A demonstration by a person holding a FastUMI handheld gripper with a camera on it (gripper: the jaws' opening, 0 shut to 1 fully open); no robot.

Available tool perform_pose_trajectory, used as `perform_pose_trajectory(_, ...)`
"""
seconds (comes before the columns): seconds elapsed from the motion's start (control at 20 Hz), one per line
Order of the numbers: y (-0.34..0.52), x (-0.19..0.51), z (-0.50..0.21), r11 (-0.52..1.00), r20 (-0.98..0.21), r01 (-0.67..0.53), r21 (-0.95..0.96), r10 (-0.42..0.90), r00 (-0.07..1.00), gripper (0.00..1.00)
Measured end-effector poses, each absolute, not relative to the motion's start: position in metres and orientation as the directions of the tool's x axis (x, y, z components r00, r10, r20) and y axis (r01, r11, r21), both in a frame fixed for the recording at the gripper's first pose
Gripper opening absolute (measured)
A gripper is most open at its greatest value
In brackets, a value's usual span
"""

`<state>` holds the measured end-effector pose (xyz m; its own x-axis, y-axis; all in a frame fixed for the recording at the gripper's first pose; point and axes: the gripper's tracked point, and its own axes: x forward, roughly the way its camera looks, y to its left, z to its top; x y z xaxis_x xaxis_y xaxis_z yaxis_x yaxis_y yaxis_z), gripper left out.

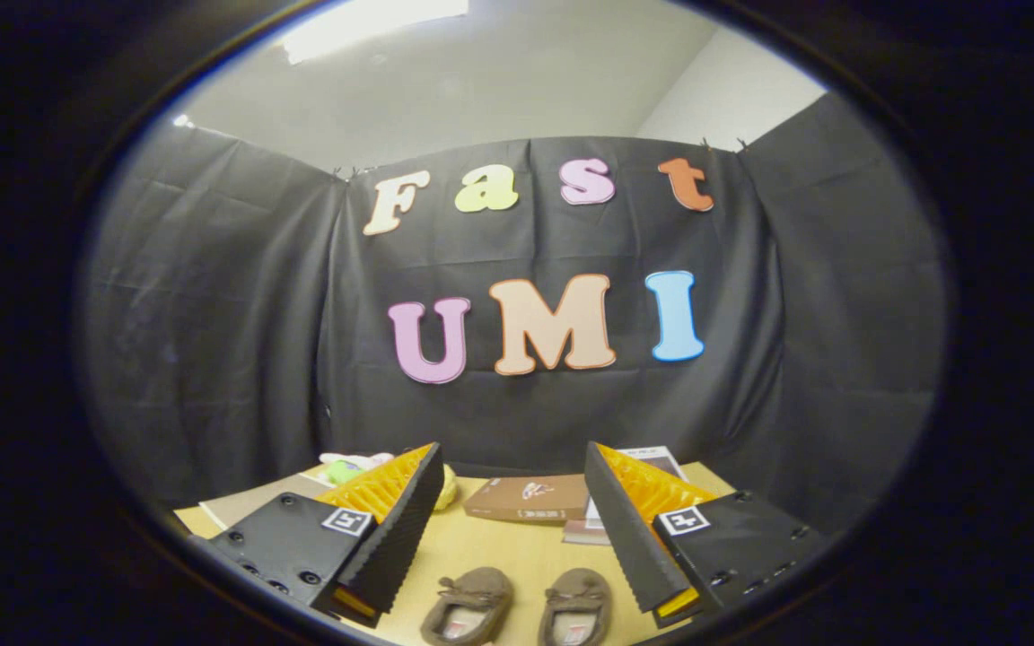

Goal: Open the storage box then place both shoes into the box .Put the left shoe in first, then the right shoe, with the right side of both shoes facing outward in a uniform manner.

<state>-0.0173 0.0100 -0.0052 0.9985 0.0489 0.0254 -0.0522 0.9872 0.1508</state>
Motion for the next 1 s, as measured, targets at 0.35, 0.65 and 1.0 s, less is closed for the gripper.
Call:
perform_pose_trajectory(0.35, 0.065, -0.034, -0.085, 0.880, -0.104, -0.037, 0.473, 0.098, 0.990, 0.99)
perform_pose_trajectory(0.65, 0.130, -0.056, -0.141, 0.607, -0.178, 0.084, 0.790, 0.095, 0.979, 0.99)
perform_pose_trajectory(1.0, 0.196, -0.066, -0.186, 0.337, -0.278, 0.227, 0.914, 0.113, 0.954, 0.99)
